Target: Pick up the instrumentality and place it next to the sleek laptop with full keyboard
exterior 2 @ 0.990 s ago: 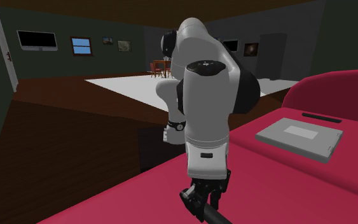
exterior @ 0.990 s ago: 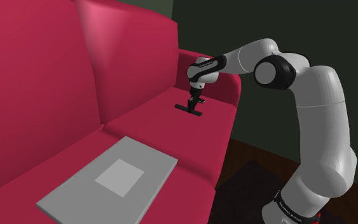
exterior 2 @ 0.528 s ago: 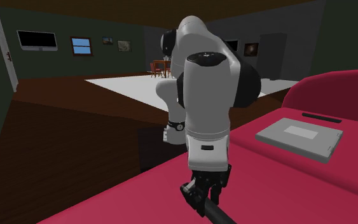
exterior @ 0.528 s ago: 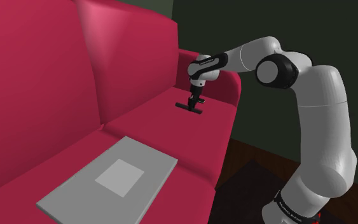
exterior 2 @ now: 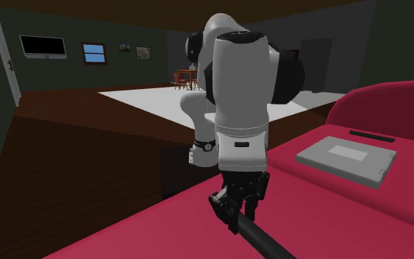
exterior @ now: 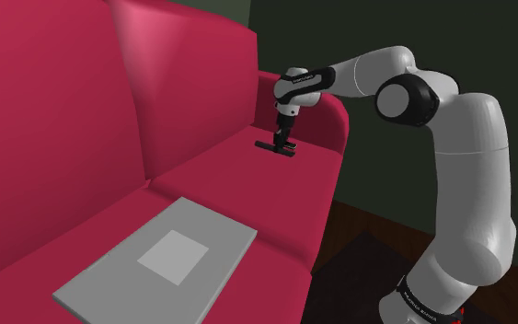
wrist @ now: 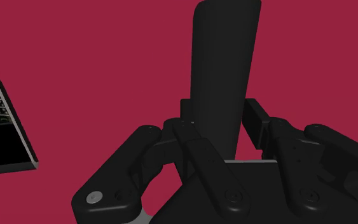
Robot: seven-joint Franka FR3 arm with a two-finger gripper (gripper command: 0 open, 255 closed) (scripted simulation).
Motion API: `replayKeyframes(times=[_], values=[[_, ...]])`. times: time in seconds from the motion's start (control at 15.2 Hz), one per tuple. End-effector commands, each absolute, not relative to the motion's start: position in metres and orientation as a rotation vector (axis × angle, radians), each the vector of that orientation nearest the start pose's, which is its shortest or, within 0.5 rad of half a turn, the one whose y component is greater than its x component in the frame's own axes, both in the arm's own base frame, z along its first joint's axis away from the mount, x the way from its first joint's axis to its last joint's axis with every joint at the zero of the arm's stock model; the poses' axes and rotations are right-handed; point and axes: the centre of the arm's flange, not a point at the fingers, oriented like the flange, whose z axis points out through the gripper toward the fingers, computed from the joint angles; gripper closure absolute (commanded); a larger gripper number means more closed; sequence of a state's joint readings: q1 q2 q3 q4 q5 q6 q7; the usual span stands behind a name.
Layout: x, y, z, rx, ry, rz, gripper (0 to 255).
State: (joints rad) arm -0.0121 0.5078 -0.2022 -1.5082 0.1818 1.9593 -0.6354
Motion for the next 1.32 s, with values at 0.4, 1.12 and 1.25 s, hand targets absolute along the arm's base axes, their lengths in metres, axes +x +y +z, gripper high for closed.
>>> replayKeyframes(times=[0.4,1.12,1.25], values=[[0.681,-0.115,0.415,-3.008,-0.565,0.020,255],[0.597,-0.031,0.422,-3.008,-0.565,0.020,255],[0.578,-0.012,0.422,-3.008,-0.565,0.020,255]])
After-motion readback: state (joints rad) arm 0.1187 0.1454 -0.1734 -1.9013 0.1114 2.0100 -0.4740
